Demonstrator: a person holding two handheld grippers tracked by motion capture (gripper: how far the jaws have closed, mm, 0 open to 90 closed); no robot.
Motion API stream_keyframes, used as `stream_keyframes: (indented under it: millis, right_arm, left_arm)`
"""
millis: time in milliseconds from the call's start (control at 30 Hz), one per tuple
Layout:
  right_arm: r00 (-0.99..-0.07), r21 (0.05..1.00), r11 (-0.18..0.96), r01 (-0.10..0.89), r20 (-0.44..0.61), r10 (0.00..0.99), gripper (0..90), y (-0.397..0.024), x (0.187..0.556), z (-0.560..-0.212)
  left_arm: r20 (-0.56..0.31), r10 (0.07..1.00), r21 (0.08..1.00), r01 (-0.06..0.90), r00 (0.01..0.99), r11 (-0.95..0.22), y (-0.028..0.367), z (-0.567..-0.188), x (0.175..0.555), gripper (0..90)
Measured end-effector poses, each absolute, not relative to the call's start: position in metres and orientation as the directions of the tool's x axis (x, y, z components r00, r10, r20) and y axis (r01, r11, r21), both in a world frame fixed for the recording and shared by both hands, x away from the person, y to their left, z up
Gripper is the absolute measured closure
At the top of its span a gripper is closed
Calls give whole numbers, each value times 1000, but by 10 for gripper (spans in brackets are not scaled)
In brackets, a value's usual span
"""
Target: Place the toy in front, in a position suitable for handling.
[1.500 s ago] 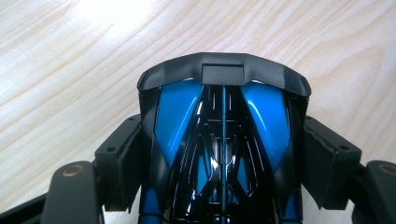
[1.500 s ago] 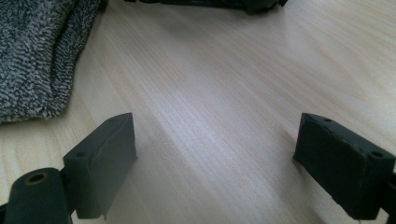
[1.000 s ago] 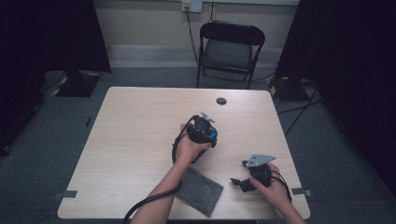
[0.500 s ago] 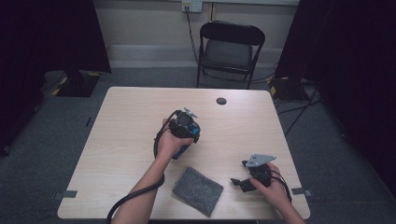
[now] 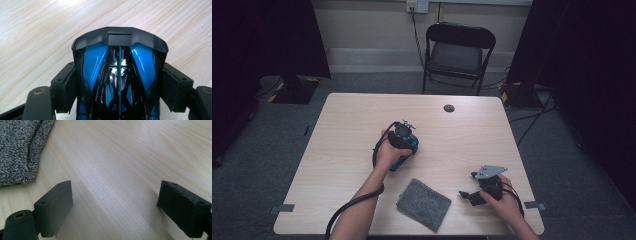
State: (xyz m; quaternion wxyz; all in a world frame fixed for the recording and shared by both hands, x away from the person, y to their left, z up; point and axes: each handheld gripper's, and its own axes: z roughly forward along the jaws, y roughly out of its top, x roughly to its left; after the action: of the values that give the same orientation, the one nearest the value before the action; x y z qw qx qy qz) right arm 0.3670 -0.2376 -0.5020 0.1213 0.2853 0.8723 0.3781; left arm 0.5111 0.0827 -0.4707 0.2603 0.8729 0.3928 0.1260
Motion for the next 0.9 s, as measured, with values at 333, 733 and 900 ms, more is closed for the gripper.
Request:
stream_keyframes:
  millis: [333, 733, 900]
  right_arm:
    - [-808, 729, 552, 405, 3, 589, 114, -238, 367, -502]
    - [-808, 729, 552, 405, 3, 589, 114, -238, 367, -502]
    - [-808, 729, 552, 405, 3, 589, 114, -238, 367, -502]
  left_arm:
    - [8, 755, 555, 625, 656, -549, 77, -480, 519, 253]
    - [-2, 749, 591, 605, 662, -534, 81, -485, 518, 244]
    - [-29, 770, 590, 633, 637, -502, 83, -483, 518, 166]
